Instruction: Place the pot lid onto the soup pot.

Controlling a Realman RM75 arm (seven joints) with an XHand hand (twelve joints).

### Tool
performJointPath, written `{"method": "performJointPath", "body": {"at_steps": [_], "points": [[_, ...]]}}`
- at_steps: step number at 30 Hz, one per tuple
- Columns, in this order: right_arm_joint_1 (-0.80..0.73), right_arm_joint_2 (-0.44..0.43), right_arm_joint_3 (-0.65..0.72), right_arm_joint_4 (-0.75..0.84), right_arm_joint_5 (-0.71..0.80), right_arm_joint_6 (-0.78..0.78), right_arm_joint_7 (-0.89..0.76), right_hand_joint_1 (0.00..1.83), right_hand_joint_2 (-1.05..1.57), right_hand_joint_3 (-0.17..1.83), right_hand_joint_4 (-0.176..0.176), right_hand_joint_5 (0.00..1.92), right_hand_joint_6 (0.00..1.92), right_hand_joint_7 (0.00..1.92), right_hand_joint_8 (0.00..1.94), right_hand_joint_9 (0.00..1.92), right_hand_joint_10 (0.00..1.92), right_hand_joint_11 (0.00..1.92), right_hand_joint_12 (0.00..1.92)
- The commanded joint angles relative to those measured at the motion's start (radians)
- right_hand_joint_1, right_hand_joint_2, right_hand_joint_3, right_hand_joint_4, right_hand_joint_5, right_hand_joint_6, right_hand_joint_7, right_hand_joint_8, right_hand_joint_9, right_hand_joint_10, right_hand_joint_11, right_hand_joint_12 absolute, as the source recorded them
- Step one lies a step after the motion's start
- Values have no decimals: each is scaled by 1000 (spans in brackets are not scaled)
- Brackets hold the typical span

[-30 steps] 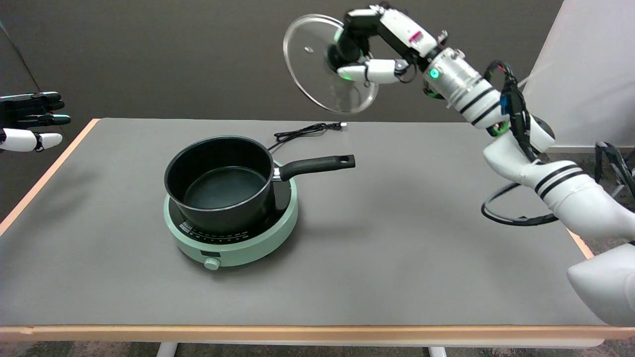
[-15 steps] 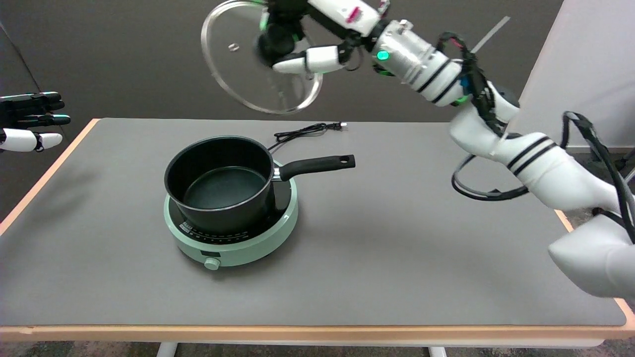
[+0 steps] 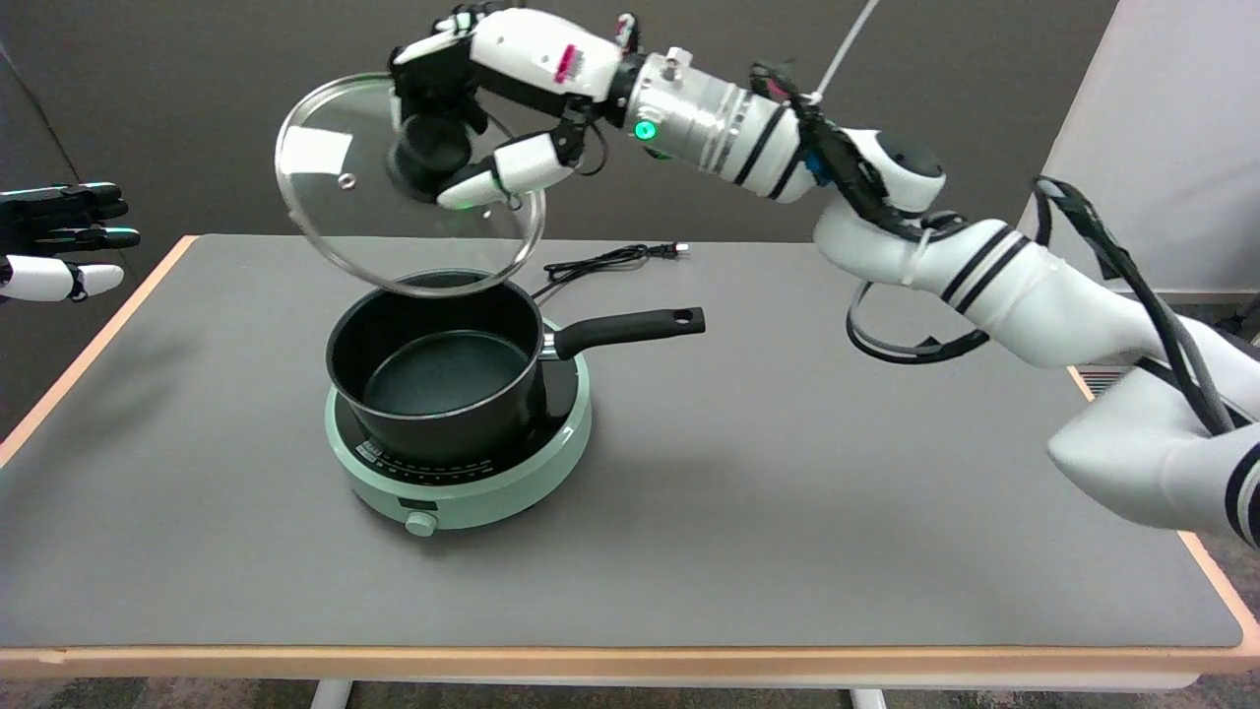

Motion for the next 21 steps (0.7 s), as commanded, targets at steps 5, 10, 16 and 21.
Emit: {"method": "performJointPath", "body": {"at_steps": [5,10,16,21], "points": [[175,-75,-237,-88,-62,-9,94,1213,1147,116,-116,709,1250,922,1285,846,1640,377,1921],[164,-57,-237,-80,-51,-31,94,1213,1143,120,-116,712,1248,925,1280,851,1635,382,1921],[168,-57,-239,-92,-56,-35,94,1217,1130,137,-115,722,1237,932,1275,846,1624,411,1921],[177,-62,-232,-108,-59,-1,94,1214,1135,126,-113,725,1233,930,1272,855,1625,405,1915]]}}
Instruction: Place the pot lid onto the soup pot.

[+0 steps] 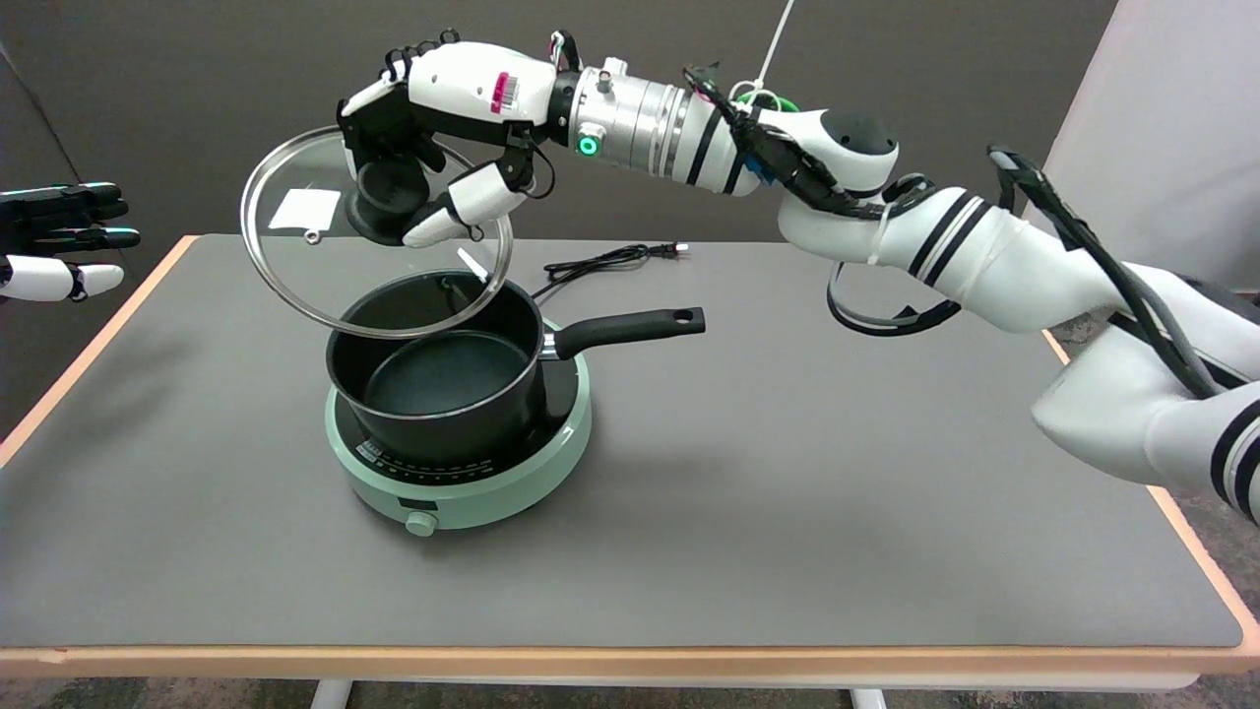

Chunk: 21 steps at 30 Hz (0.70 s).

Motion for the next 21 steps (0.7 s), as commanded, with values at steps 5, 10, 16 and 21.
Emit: {"method": "performJointPath", "body": {"at_steps": [5,10,16,21], "points": [[57,-23,4,-59,-113,101,36,1206,1188,33,-102,714,1248,920,1288,809,1612,402,1854],[85,-56,85,-131,-257,234,192,1206,1187,33,-102,716,1247,921,1286,812,1626,416,1857],[99,-94,206,-187,-437,397,315,1216,1162,87,-127,703,1253,925,1290,813,1662,381,1895],[147,-128,234,-262,-540,478,387,1213,1165,89,-124,695,1269,918,1299,802,1684,357,1896]]}}
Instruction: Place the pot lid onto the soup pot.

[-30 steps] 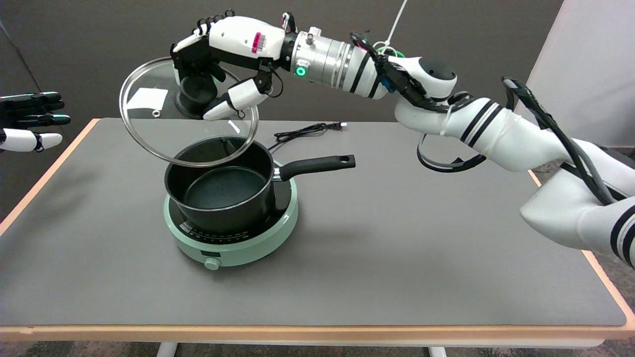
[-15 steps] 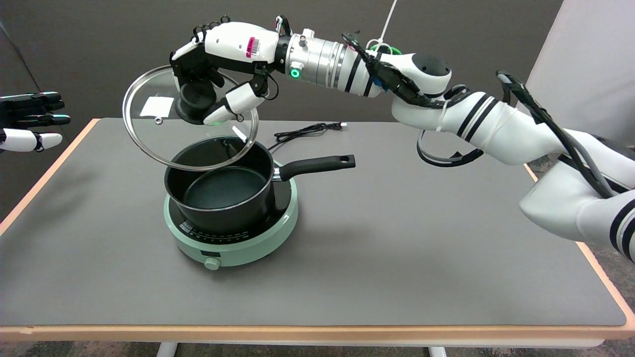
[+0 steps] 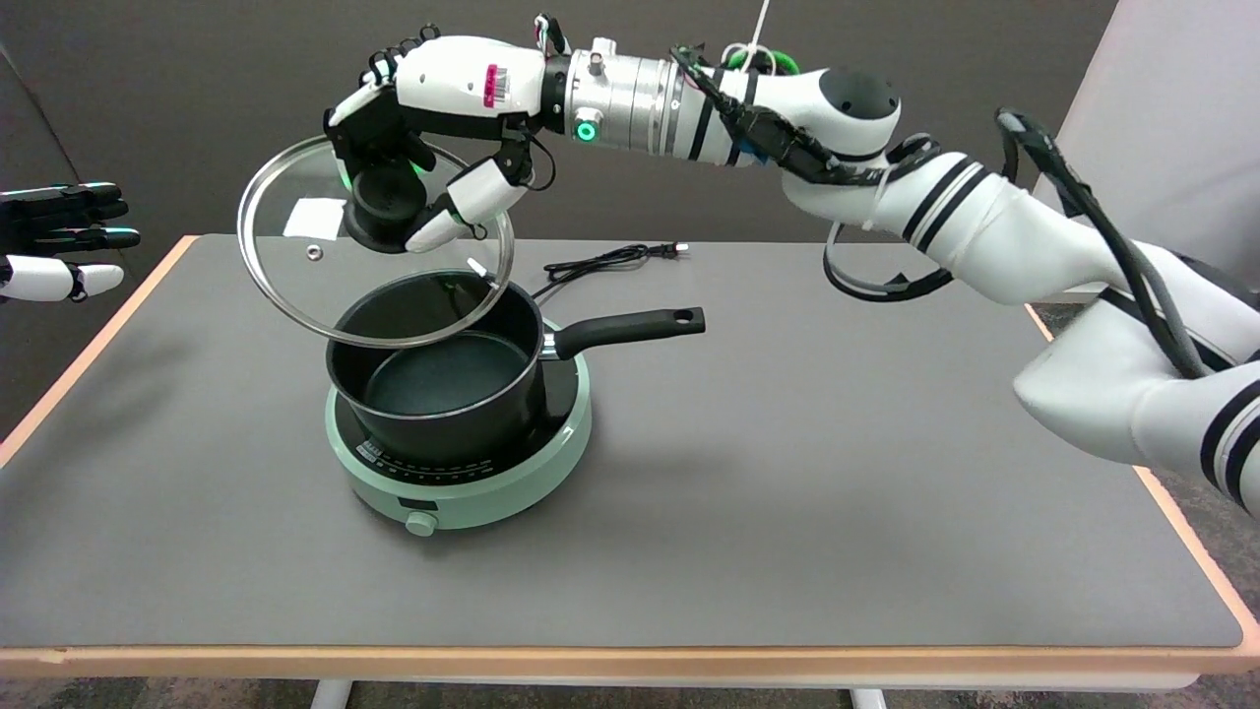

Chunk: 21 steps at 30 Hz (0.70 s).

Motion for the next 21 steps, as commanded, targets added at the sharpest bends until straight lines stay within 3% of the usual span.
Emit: {"method": "performJointPath", "body": {"at_steps": [1,5,9,11,21], "points": [[103,-100,185,-195,-372,332,274,1213,1165,89,-124,694,1269,918,1300,802,1686,355,1896],[188,-179,176,-372,-394,434,278,1210,1159,106,-123,692,1273,916,1299,809,1707,326,1900],[248,-273,208,-560,-452,509,278,1200,1236,-18,-121,660,1305,886,1343,714,1741,267,1850],[259,-294,242,-592,-492,533,278,1209,1161,111,-125,681,1293,911,1311,790,1754,265,1921],[285,-328,287,-626,-581,547,278,1203,1154,141,-125,667,1313,902,1322,761,1779,208,1921]]}}
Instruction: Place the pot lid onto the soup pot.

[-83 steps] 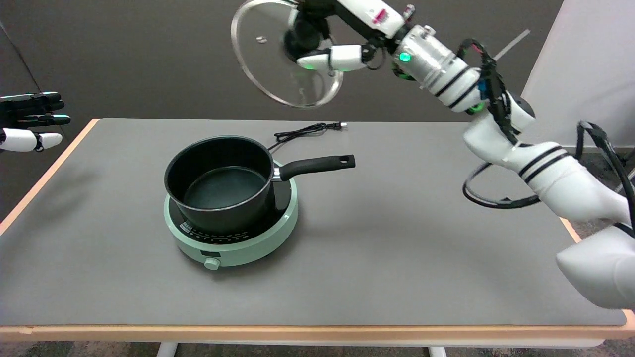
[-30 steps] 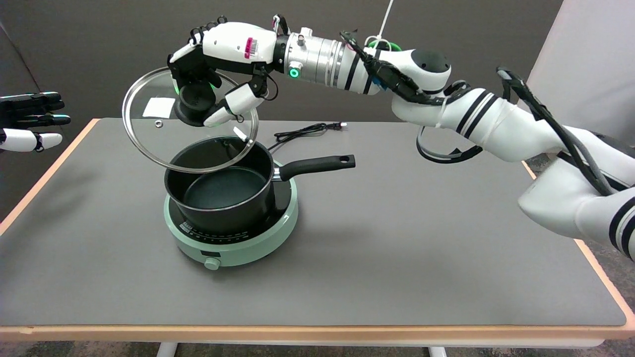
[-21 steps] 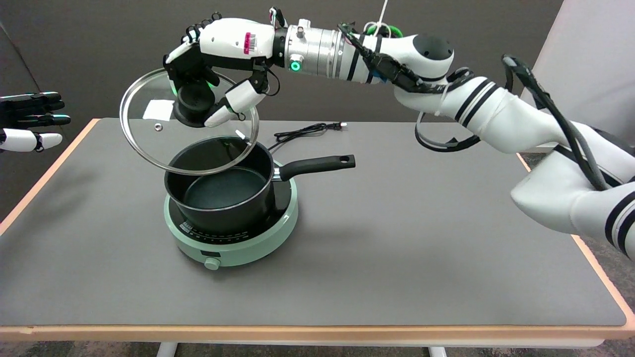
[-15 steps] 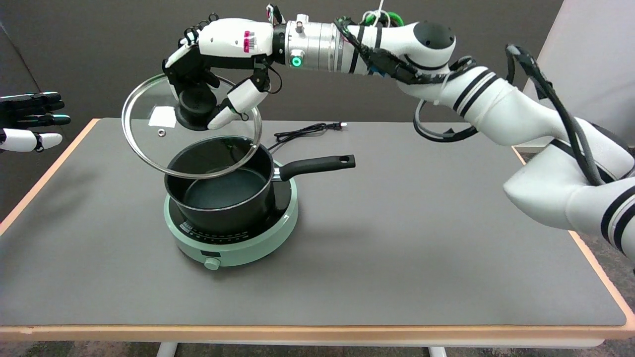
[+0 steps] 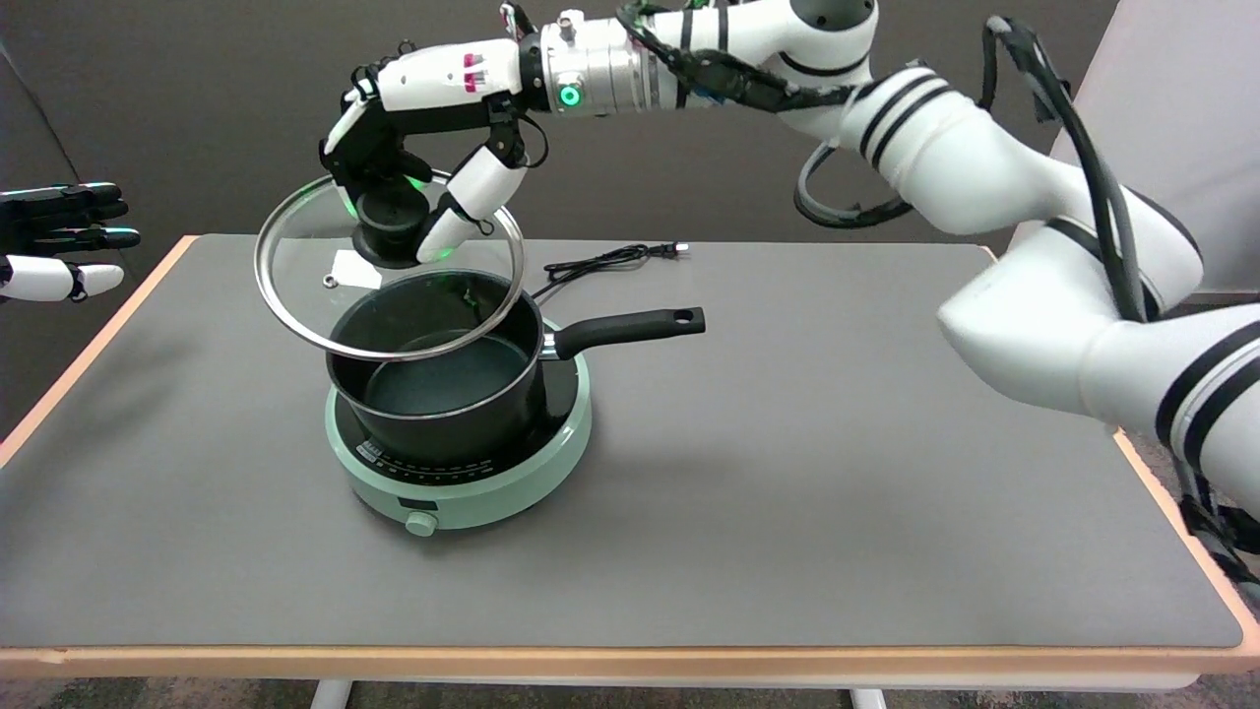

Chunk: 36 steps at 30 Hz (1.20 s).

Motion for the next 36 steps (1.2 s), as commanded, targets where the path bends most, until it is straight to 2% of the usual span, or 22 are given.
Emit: {"method": "performJointPath", "body": {"at_steps": [1,11,17,22,36], "points": [[123,-157,108,-265,-224,178,58,1203,1162,130,-126,662,1320,899,1328,762,1785,210,1921],[127,-216,112,-374,-378,151,58,1202,1170,120,-127,653,1332,892,1339,754,1800,192,1921],[121,-215,114,-362,-379,103,58,1186,1222,67,-116,604,1408,853,1394,662,1889,46,1898],[122,-218,150,-362,-386,77,58,1186,1220,72,-117,603,1411,853,1396,655,1886,48,1888],[104,-225,143,-374,-390,29,58,1186,1213,78,-115,611,1405,860,1380,669,1869,75,1870]]}}
